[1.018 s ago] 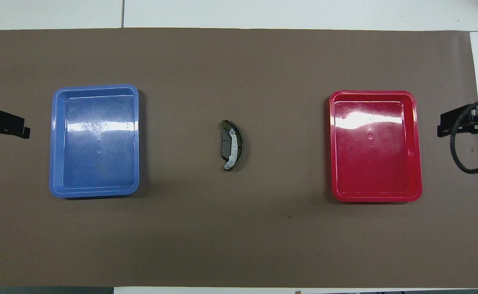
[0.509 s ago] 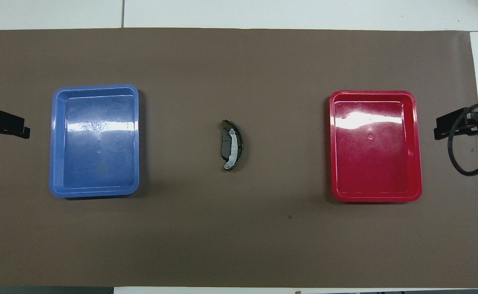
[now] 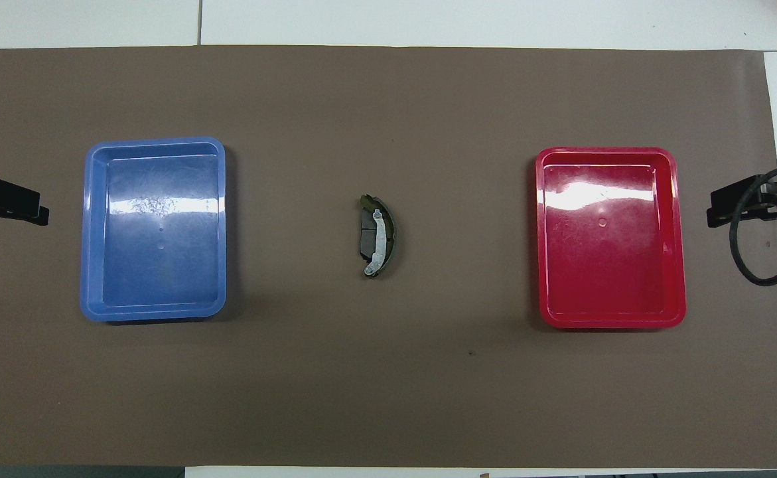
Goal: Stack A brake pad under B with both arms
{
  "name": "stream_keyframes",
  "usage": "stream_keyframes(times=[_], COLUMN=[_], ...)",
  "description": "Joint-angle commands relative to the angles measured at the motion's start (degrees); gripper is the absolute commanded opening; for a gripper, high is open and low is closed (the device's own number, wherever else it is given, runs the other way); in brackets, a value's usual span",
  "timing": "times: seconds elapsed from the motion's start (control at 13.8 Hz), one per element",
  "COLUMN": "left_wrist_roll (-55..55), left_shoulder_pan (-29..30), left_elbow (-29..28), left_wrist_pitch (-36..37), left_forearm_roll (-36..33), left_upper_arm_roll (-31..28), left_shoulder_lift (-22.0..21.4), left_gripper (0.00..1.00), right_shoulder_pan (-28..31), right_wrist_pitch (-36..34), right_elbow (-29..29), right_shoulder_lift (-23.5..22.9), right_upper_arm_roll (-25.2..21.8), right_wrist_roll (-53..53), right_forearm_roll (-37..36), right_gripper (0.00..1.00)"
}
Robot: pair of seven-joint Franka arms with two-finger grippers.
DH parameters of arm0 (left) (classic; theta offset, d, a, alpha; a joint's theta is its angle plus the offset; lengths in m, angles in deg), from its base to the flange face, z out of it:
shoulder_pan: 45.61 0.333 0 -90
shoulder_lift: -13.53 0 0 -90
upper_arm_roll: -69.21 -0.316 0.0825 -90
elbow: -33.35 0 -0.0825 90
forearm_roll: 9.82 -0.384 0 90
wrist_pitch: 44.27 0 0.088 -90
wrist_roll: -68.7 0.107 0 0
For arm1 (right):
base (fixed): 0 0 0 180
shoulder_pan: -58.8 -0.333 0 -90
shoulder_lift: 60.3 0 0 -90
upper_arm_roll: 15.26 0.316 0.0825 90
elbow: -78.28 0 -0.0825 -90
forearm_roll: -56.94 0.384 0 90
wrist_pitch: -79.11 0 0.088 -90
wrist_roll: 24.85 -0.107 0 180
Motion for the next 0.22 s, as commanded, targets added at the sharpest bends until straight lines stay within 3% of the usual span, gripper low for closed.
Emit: stream_keyframes(times=[0.0,0.15], left_wrist_roll=[0.6,0.6], left_shoulder_pan=[0.6,0.6], left_elbow=[0.7,0.7], left_wrist_pitch=[1.0,1.1], left_forearm_roll=[0.0,0.0], left_upper_arm_roll=[0.3,0.3], left_shoulder_lift=[0.1,0.1], left_gripper=[1.0,1.0], right_shoulder_pan=[0.7,0.7], right_wrist_pitch=[-0.8,-0.8], right_elbow=[0.6,0.6], right_shoulder_lift=[-0.2,-0.2], right_upper_arm_roll=[0.2,0.2], right_wrist_roll=[1.4,1.4], right_forearm_roll=[0.3,0.3], right_gripper=[1.0,1.0])
